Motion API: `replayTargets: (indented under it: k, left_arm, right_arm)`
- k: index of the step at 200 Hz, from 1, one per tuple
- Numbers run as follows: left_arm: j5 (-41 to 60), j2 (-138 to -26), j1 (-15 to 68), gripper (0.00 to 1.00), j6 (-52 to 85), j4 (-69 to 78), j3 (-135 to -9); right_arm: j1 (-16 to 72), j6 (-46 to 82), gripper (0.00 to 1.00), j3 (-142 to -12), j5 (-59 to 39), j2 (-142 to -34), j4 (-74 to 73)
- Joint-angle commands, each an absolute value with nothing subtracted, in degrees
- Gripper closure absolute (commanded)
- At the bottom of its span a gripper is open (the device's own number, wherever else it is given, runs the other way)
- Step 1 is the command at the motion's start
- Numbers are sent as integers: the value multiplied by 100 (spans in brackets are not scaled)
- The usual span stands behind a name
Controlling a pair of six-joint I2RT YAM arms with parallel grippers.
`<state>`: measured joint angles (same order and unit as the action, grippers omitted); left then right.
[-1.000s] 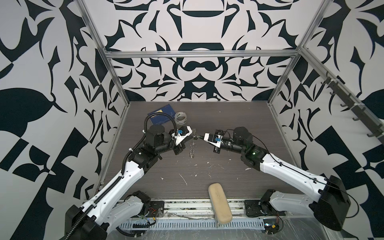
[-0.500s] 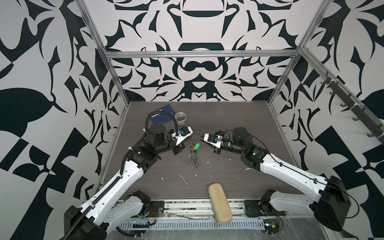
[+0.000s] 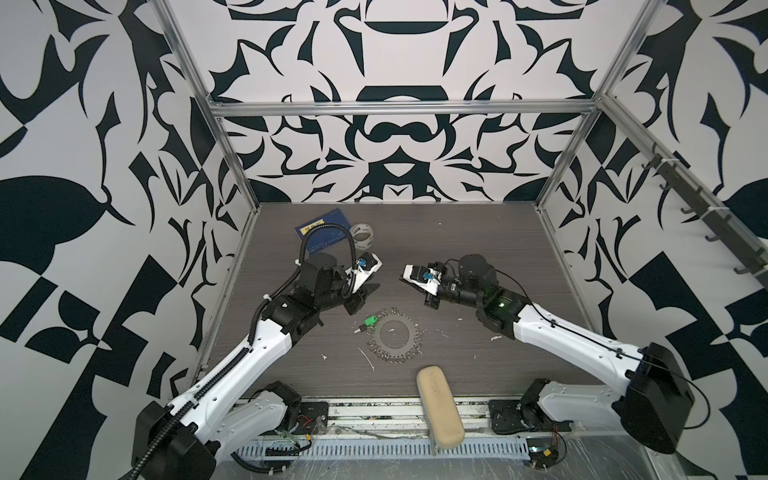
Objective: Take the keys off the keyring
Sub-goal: 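Reach the right gripper down to the green tag while left gripper withdraws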
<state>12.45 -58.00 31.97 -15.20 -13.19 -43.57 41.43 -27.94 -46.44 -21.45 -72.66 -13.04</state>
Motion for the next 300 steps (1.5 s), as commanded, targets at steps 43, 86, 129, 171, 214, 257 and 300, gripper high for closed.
replayTargets:
  k: [43,86,129,171,214,257,300]
  left_arm:
    - [-98,-5171,2425,33,1393,-1422,-3401]
    - [595,-5397,1535,29,2145,-1836,-3447]
    - [1110,-5871,1078,29,2995,-2179,-3542]
    - [1292,-5888,915,29,3378,-2254,-3484]
    - [1265,-5650,757,28,3462,-2461,-3393]
    - [1074,-5376,739,28,3401,-2782,-3504]
    - [1046,-5387,738,28,3357,-2796,-3524]
  right_arm:
    - [4117,-1951,66,-5131,-2338,-8607,-978]
    - [4200,-1108,60,-6774,-2657,-9946,683]
    - [4519,-337,58,-8268,-2472,-11016,2144]
    - [4723,-43,59,-9541,-2354,-11995,3559]
    - [4848,-83,55,-10031,-2380,-12454,4052]
    - [4964,-201,54,-10159,-2348,-12596,4193]
    - [5040,-282,60,-10388,-2512,-12770,4513]
